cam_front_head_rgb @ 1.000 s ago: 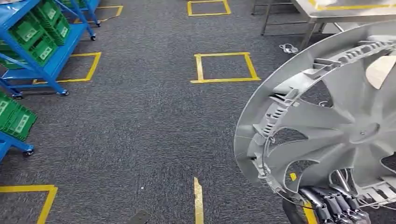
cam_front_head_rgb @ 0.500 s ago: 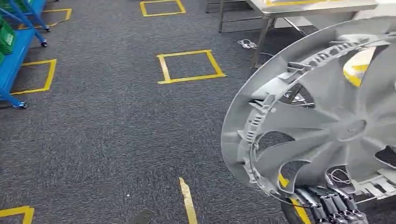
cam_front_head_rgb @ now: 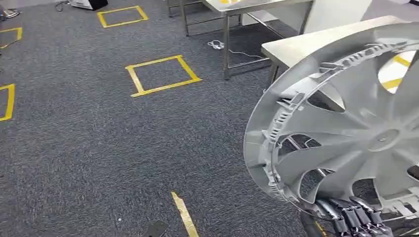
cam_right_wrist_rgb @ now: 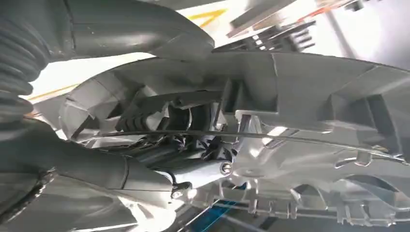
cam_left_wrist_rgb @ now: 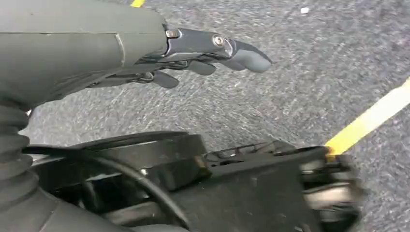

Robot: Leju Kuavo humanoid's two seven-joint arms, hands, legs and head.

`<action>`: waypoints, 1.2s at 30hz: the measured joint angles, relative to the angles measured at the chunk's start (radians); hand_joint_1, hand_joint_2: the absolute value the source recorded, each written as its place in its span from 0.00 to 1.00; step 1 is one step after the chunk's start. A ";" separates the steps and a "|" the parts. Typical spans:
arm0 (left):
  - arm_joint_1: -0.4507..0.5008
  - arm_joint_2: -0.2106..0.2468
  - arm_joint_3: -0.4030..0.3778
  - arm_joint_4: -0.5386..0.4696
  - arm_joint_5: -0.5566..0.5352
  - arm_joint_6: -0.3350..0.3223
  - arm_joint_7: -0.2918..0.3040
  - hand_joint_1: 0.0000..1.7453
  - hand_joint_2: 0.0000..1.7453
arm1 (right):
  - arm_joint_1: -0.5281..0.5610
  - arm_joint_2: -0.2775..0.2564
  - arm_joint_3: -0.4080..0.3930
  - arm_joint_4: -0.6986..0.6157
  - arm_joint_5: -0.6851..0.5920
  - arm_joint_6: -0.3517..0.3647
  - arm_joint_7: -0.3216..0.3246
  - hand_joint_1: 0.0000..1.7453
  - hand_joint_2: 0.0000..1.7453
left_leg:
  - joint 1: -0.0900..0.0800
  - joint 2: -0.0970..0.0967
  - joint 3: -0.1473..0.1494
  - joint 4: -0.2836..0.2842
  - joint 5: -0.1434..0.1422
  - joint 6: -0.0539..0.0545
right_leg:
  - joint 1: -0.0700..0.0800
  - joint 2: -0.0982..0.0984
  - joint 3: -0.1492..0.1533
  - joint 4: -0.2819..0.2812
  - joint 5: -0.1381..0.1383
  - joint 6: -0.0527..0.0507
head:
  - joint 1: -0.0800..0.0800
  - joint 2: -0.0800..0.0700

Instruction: Take the parts from the cabinet and place them on the table.

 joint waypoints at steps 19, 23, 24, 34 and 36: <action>-0.002 0.026 0.022 0.001 0.041 -0.014 0.010 0.00 1.00 | -0.009 -0.059 -0.003 0.003 -0.032 0.000 0.030 1.00 1.00 | 0.003 0.057 0.133 -0.335 0.164 0.028 | -0.022 -0.060 -0.030 0.060 -0.004 0.066 | 0.008 0.000; -0.009 0.027 0.023 0.001 0.040 -0.014 0.011 0.00 1.00 | -0.007 -0.059 -0.011 0.004 -0.022 0.000 0.013 1.00 1.00 | -0.004 0.070 0.133 -0.327 0.162 0.007 | -0.013 -0.062 0.008 0.005 -0.017 0.041 | 0.007 0.000; -0.009 0.027 0.023 0.001 0.039 -0.014 0.011 0.00 1.00 | -0.008 -0.059 -0.013 0.004 -0.019 0.000 0.012 1.00 1.00 | -0.002 0.072 0.134 -0.326 0.161 0.004 | -0.012 -0.059 0.006 0.005 -0.017 0.035 | 0.007 0.000; 0.001 0.044 0.029 0.001 0.042 -0.018 0.023 0.00 1.00 | -0.014 -0.063 -0.011 0.021 -0.009 0.000 0.019 1.00 1.00 | -0.002 -0.003 0.078 -0.206 0.147 0.015 | -0.003 -0.025 0.025 0.000 -0.024 0.003 | 0.005 0.000; 0.000 0.050 0.031 0.001 0.042 -0.018 0.023 0.00 1.00 | -0.015 -0.064 -0.011 0.023 -0.010 0.000 0.020 1.00 1.00 | -0.010 -0.011 0.120 -0.308 0.158 0.035 | 0.004 -0.022 0.025 0.004 -0.030 0.012 | 0.007 0.000</action>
